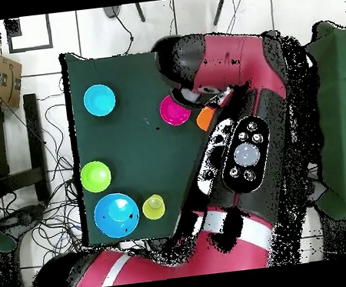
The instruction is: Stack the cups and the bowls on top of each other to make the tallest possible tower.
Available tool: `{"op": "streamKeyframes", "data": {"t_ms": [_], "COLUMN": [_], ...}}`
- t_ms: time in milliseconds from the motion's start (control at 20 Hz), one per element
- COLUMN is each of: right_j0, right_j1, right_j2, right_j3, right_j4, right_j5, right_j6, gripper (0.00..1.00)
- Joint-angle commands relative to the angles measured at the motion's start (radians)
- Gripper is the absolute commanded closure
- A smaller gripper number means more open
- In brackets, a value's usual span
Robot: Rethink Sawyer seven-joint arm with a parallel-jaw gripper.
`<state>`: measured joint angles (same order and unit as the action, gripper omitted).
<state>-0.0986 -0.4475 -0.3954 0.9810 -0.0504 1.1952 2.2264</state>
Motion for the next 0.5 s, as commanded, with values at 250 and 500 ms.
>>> {"op": "streamKeyframes", "data": {"t_ms": [250, 500], "right_j0": [0.007, -0.003], "right_j1": [-0.057, -0.044], "right_j2": [0.042, 0.06], "right_j3": [0.295, 0.312], "right_j4": [0.078, 0.117], "right_j5": [-0.298, -0.368], "right_j6": [0.316, 0.335], "gripper": [0.0, 0.0]}}
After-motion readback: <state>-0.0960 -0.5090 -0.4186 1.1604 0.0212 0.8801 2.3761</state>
